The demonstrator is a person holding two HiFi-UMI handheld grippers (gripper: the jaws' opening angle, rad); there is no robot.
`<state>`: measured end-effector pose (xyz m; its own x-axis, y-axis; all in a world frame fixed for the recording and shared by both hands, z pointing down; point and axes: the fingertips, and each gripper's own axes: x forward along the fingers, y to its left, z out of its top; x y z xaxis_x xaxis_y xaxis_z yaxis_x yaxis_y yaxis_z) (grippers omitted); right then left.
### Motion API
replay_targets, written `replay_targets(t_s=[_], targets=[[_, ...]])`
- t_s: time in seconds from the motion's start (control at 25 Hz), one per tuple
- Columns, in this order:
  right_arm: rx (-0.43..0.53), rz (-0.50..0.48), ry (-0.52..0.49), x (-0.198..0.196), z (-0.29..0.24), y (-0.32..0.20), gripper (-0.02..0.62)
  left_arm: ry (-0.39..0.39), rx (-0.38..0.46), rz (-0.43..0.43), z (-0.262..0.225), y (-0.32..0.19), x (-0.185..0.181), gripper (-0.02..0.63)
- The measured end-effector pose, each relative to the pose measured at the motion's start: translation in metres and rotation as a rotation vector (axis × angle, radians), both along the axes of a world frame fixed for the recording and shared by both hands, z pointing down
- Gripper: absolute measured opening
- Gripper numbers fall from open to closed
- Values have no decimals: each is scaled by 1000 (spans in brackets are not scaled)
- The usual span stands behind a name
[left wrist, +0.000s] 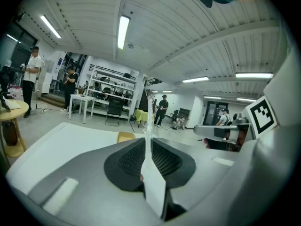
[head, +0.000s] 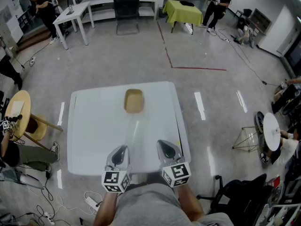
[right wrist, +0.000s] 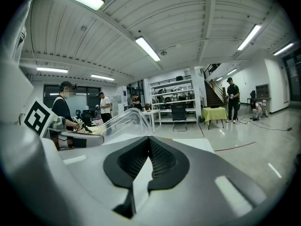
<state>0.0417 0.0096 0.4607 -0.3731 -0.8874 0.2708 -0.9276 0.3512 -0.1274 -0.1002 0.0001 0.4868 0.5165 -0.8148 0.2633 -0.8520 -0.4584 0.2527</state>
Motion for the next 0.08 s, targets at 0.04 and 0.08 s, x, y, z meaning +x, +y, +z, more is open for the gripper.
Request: replay_targets(t_s=[0.04, 0.08], targets=[[0, 0, 0, 0, 0, 0, 3, 0, 0, 0, 0, 0, 0, 48], [1, 1, 1, 0, 0, 0, 3, 0, 1, -1, 0, 0, 0, 48]])
